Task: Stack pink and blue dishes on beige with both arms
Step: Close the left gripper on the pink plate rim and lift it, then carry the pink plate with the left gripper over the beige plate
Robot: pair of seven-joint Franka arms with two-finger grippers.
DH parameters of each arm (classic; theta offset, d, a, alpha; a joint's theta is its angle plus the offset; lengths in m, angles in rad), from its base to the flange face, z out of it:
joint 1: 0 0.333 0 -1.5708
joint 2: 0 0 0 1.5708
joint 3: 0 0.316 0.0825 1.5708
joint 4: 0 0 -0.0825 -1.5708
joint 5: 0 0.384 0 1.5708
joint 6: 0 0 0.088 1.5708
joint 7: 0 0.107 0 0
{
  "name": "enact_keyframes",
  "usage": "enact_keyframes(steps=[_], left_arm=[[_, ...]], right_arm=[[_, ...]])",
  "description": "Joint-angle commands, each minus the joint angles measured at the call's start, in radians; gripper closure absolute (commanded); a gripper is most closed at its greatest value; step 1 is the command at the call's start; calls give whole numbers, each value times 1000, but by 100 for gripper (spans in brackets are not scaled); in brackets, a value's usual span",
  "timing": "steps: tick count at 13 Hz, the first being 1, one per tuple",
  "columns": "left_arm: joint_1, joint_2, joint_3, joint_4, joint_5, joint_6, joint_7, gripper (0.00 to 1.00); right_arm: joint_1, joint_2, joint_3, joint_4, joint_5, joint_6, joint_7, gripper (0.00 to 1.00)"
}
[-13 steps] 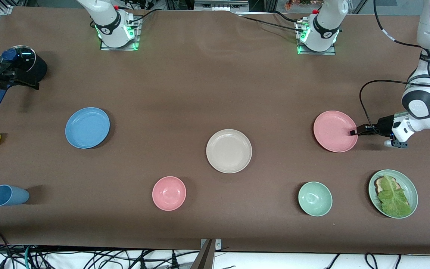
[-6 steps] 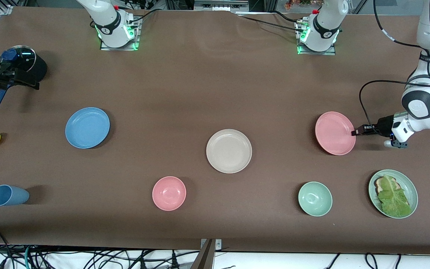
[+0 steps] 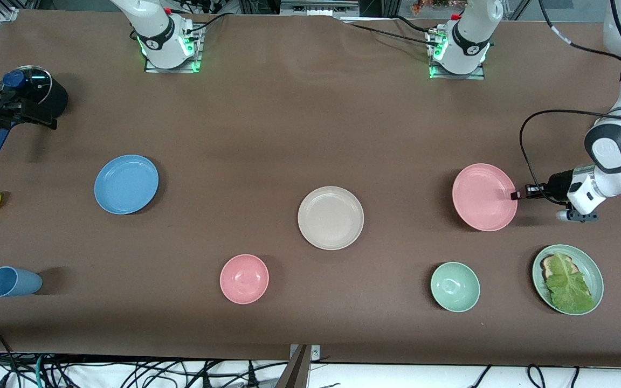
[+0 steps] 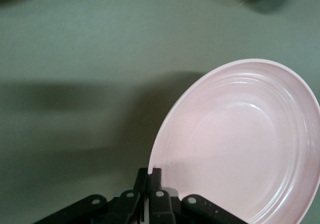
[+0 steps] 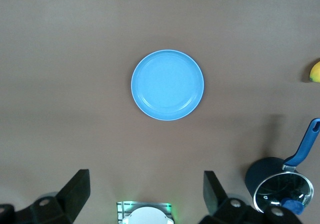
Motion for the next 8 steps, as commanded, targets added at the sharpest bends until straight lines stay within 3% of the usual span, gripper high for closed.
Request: enact_keyframes(steps=[1, 3, 8], left_arm=[[-11, -80, -99, -3, 117, -15, -219, 100], [-23, -97, -168, -1, 141, -14, -359, 100], [-133, -100, -181, -1, 139, 23, -583, 100]], right_arm=[[3, -9, 2, -2, -11, -9, 5, 0], [1, -9, 0, -2, -11, -11, 3, 0], [0, -7, 0, -2, -9, -11, 12, 0]])
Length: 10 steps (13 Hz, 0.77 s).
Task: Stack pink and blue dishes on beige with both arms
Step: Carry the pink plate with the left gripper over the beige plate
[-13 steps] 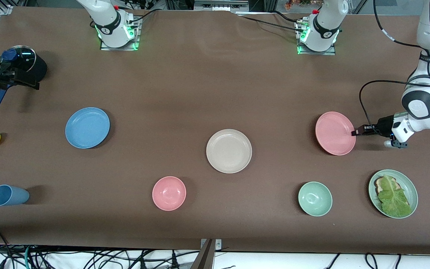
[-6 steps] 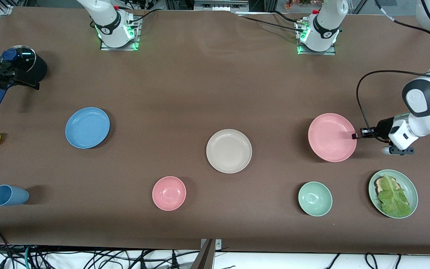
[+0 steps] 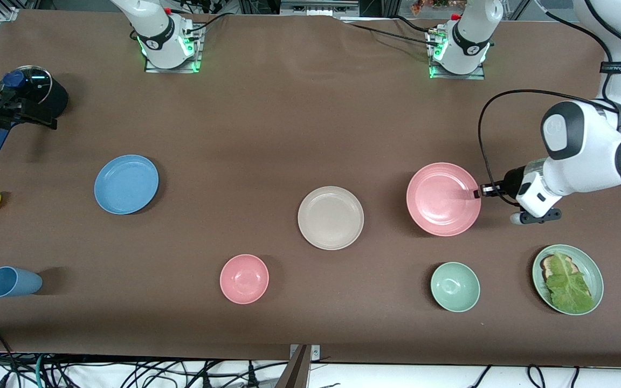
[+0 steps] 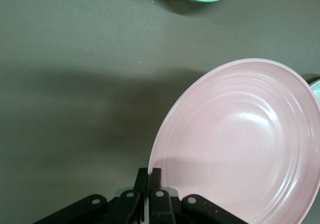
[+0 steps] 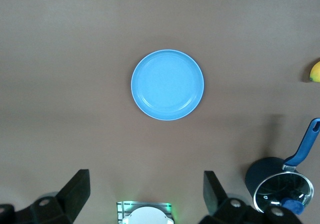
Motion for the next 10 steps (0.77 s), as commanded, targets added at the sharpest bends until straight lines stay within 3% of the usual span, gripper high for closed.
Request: enact_keyframes(steps=[1, 10], left_arm=[[-60, -10, 1, -4, 27, 30, -139, 100], [-325, 44, -6, -18, 26, 238, -585, 100]], right_arm=[[0, -6, 0, -1, -9, -11, 9, 0], [-2, -6, -3, -1, -9, -11, 11, 0]])
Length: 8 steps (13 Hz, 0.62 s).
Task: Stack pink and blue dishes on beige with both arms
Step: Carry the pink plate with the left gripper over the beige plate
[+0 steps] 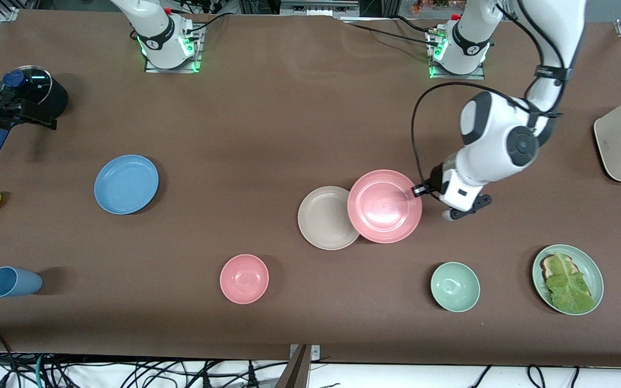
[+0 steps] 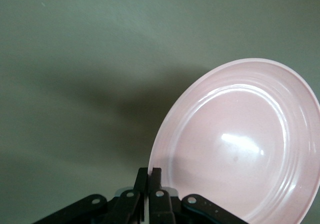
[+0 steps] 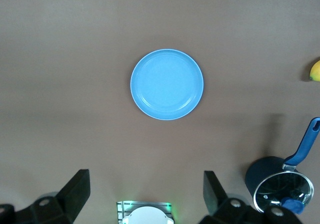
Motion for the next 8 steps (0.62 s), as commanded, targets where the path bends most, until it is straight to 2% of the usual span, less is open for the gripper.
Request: enact_keyframes(steps=[1, 8], left_arm=[[-57, 18, 8, -5, 26, 63, -101, 100], [-177, 98, 11, -2, 27, 218, -213, 100]], right_arm=[[-1, -6, 0, -1, -9, -10, 11, 0], [-2, -6, -2, -3, -9, -10, 4, 0]])
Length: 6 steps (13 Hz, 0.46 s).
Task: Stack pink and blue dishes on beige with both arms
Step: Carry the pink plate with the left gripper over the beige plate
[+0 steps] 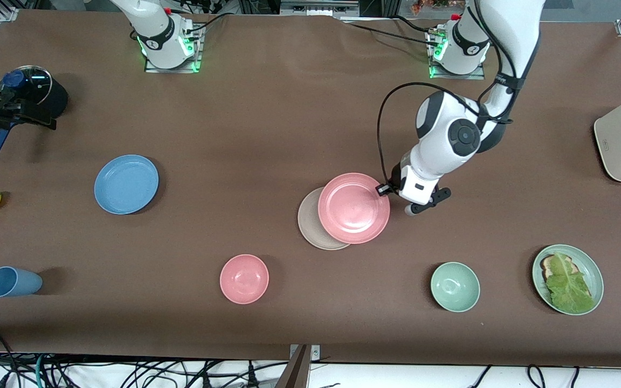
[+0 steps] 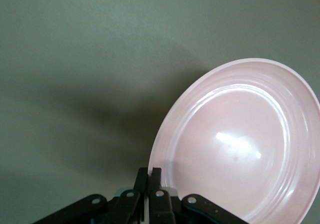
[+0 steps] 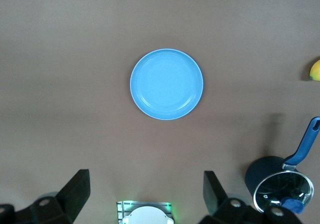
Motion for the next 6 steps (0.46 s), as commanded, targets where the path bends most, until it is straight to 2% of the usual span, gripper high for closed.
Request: enact_keyframes(steps=[1, 6], left_arm=[[-47, 34, 11, 5, 26, 67, -57, 100], [-58, 100, 10, 37, 26, 110, -58, 100]], right_arm=[[-2, -7, -1, -3, -9, -10, 3, 0], [-2, -7, -1, -3, -9, -10, 3, 0]])
